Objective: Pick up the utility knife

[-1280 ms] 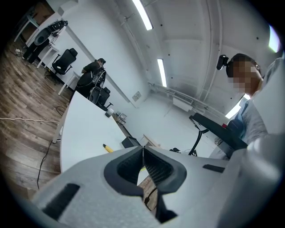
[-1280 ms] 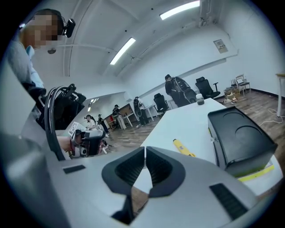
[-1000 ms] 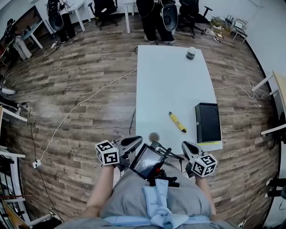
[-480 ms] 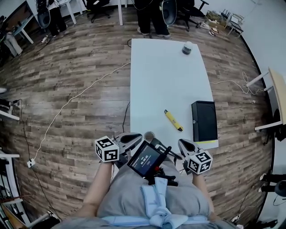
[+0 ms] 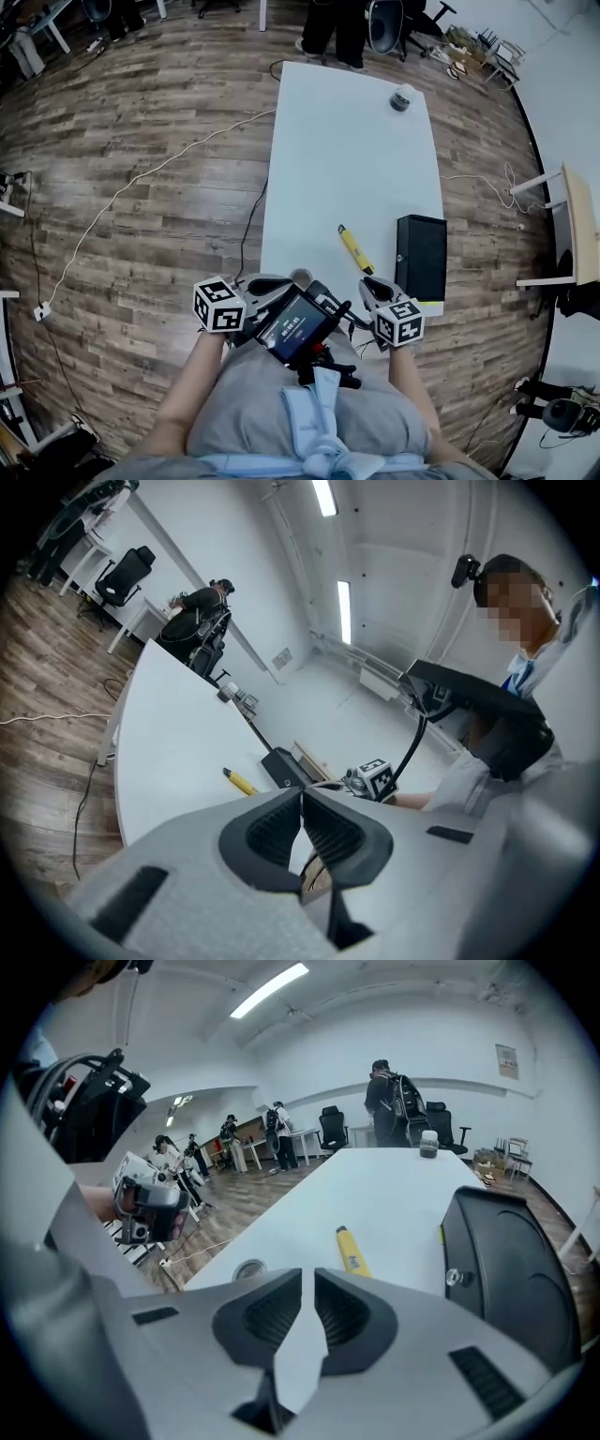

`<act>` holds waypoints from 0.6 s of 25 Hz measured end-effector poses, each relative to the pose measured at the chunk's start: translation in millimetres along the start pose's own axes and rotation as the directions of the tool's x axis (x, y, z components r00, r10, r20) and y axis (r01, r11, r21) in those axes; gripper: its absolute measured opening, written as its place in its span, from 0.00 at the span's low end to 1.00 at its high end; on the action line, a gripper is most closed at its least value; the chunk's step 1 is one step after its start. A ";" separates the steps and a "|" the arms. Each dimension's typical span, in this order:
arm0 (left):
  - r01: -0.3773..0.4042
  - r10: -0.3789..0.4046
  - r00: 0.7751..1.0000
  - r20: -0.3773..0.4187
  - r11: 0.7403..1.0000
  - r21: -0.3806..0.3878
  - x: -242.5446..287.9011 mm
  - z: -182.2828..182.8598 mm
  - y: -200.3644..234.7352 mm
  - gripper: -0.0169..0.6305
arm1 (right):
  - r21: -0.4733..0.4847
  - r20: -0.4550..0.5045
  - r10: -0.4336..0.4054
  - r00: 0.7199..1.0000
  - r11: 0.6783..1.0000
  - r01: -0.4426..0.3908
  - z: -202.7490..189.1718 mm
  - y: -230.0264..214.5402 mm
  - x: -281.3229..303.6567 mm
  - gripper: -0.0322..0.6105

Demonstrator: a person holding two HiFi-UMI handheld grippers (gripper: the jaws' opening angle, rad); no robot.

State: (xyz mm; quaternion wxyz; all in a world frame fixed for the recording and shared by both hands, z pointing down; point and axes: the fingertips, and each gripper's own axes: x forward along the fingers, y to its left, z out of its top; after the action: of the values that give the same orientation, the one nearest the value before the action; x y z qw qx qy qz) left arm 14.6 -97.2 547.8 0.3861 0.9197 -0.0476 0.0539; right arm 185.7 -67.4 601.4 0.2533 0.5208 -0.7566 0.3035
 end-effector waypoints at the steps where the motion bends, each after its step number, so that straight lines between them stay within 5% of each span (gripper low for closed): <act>1: 0.005 -0.005 1.000 -0.011 1.000 -0.002 2.1 -3.6 -0.3 0.06 | -0.005 -0.012 -0.006 1.000 1.000 0.006 -0.1 -1.9 3.0 0.10; 15: 0.021 -0.021 0.999 -0.046 1.000 -0.012 9.5 -10.8 -0.1 0.06 | -0.098 -0.105 -0.074 0.992 0.993 0.064 -5.3 -29.6 28.9 0.11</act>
State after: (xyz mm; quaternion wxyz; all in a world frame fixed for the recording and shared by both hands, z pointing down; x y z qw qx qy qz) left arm 23.4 -89.8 556.6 0.3928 0.9164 -0.0292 0.0708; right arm 204.5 -90.0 631.0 0.3287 0.5168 -0.7368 0.2863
